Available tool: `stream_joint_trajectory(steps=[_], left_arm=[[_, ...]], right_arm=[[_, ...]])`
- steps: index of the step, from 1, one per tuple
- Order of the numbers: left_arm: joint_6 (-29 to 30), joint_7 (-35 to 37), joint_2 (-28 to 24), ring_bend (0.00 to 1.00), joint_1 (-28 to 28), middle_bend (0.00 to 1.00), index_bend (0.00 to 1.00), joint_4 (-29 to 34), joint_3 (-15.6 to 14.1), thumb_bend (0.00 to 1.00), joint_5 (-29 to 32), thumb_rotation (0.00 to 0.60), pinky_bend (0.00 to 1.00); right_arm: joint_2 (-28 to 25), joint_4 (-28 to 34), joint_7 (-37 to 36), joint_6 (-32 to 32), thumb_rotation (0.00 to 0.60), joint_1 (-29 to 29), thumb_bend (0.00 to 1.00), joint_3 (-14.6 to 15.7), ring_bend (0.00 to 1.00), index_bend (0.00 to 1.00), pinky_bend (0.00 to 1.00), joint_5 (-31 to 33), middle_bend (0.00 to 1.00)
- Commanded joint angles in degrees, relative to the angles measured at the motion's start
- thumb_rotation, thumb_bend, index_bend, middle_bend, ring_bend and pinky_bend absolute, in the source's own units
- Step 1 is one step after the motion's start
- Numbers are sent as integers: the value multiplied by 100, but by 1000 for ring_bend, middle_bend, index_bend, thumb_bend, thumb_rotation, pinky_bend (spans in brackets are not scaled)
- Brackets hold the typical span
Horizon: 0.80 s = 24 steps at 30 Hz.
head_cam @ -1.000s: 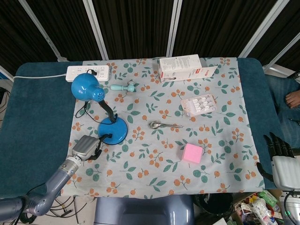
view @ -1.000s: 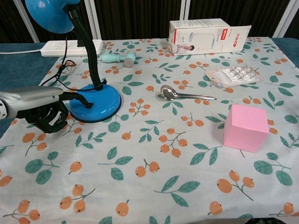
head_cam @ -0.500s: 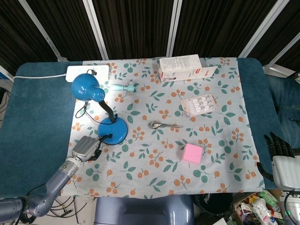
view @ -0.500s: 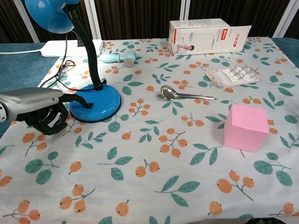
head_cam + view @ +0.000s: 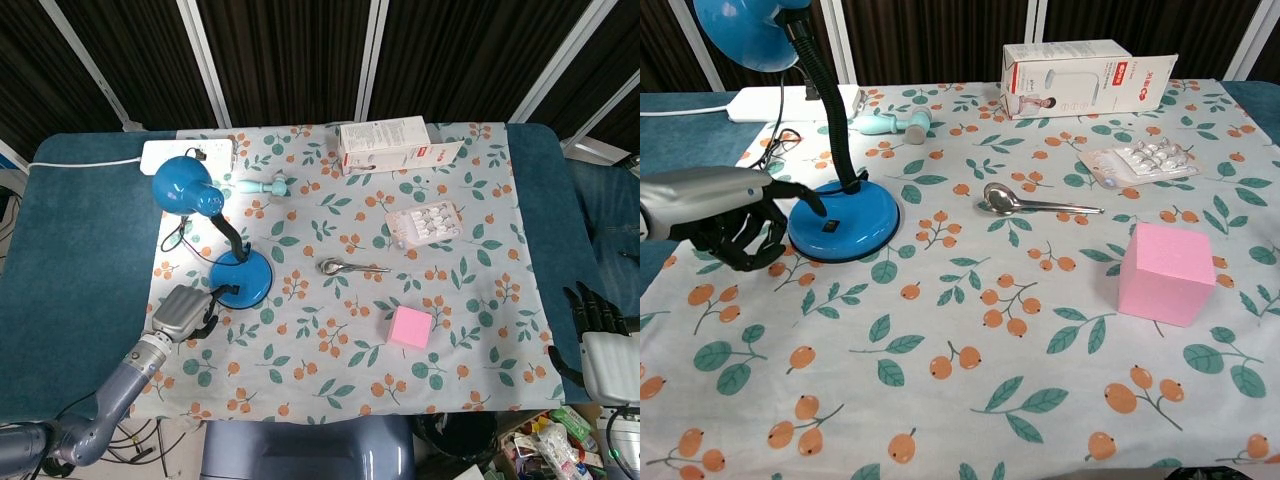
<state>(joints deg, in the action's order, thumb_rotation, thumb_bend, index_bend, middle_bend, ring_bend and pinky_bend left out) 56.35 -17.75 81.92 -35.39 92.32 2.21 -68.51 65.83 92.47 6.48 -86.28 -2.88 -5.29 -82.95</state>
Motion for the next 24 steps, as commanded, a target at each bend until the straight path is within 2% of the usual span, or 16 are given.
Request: stream_joint_trajectory(steps=[1, 6, 11, 18, 24], left_arm=[[546, 158, -206, 363, 160, 370, 123, 266, 95, 402, -488, 600, 300], [926, 116, -653, 193, 398, 211, 85, 656, -73, 312, -823, 600, 175], [1667, -157, -1207, 88, 894, 118, 29, 1086, -320, 283, -1063, 600, 114], [2806, 352, -1756, 11, 1697, 69, 0, 980, -523, 275, -1345, 600, 22], [3206, 669, -2036, 11, 2063, 68, 1, 914, -667, 272, -1540, 600, 0]], right_arm=[[-2, 3, 2, 6, 600, -2, 224, 0, 54, 0, 97, 4, 0], [-5, 10, 9, 0, 600, 2, 224, -2, 54, 0, 97, 11, 0], [-12, 18, 9, -20, 600, 11, 224, -6, 54, 0, 98, 11, 0], [-24, 23, 17, -46, 600, 10, 224, 9, 54, 0, 98, -54, 0], [-23, 24, 37, -98, 600, 16, 225, 31, 54, 0, 97, -142, 0]])
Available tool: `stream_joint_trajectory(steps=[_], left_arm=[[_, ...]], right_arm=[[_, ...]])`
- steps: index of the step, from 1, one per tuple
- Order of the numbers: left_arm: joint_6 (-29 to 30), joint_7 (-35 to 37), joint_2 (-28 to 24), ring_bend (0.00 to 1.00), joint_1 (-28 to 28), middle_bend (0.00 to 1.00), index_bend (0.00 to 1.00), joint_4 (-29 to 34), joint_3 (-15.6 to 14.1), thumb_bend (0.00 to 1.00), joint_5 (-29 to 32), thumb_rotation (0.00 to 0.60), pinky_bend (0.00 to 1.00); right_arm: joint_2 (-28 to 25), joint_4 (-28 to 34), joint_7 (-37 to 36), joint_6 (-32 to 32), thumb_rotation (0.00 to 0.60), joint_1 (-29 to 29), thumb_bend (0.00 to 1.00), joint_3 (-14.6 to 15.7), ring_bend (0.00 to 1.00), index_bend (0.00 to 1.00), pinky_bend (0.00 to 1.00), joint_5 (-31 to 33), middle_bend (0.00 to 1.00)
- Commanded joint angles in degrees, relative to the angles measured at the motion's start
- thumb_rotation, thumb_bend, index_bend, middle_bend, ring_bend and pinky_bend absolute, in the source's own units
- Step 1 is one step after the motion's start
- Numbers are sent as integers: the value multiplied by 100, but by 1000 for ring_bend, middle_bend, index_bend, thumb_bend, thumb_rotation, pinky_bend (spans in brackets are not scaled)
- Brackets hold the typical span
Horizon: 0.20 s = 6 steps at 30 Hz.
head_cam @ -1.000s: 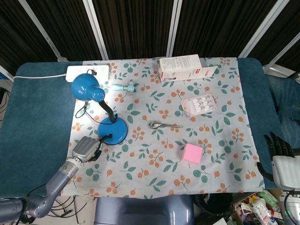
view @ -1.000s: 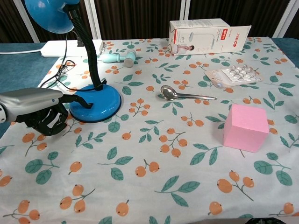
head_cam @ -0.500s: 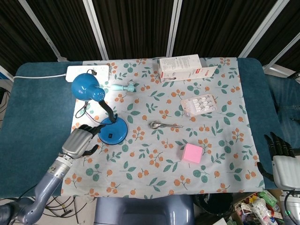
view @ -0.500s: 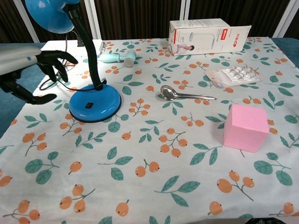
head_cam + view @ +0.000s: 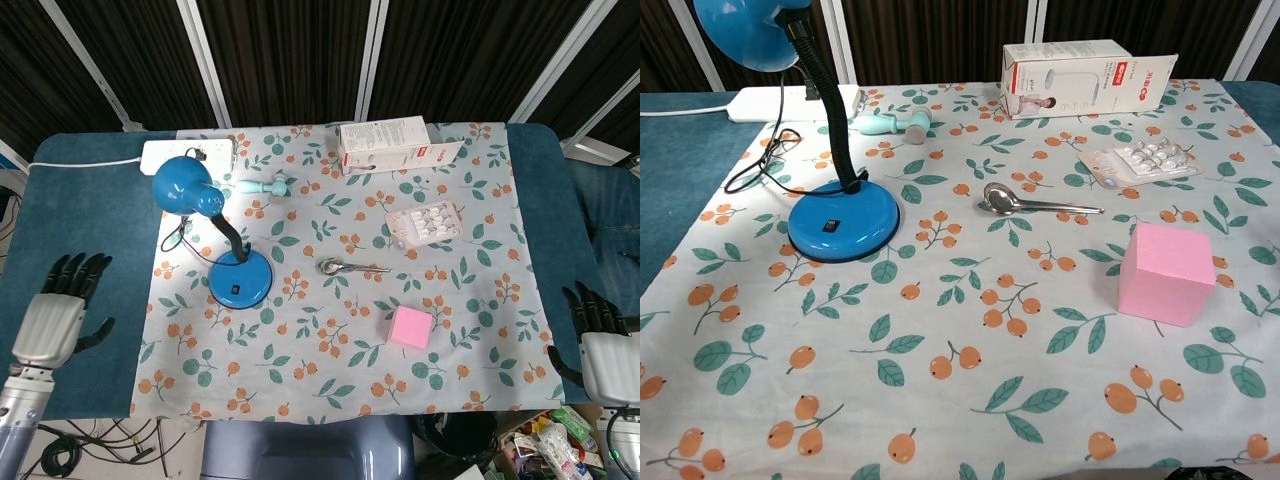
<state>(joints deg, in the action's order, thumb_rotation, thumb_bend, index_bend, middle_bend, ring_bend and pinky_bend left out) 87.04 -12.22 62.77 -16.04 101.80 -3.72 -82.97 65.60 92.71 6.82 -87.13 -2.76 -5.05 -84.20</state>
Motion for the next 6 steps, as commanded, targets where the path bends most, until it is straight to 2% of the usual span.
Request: stream_joint_trajectory(steps=[1, 6], left_arm=[[176, 154, -166, 11, 169, 68, 3, -35, -77, 272, -107, 600, 0], [159, 236, -276, 11, 244, 69, 7, -71, -24, 272, -26, 600, 0]], right_arm=[[-1, 0, 0, -15, 600, 6, 225, 12, 54, 0, 97, -24, 0], [-16, -9, -48, -5, 600, 4, 224, 14, 54, 0, 98, -28, 0]])
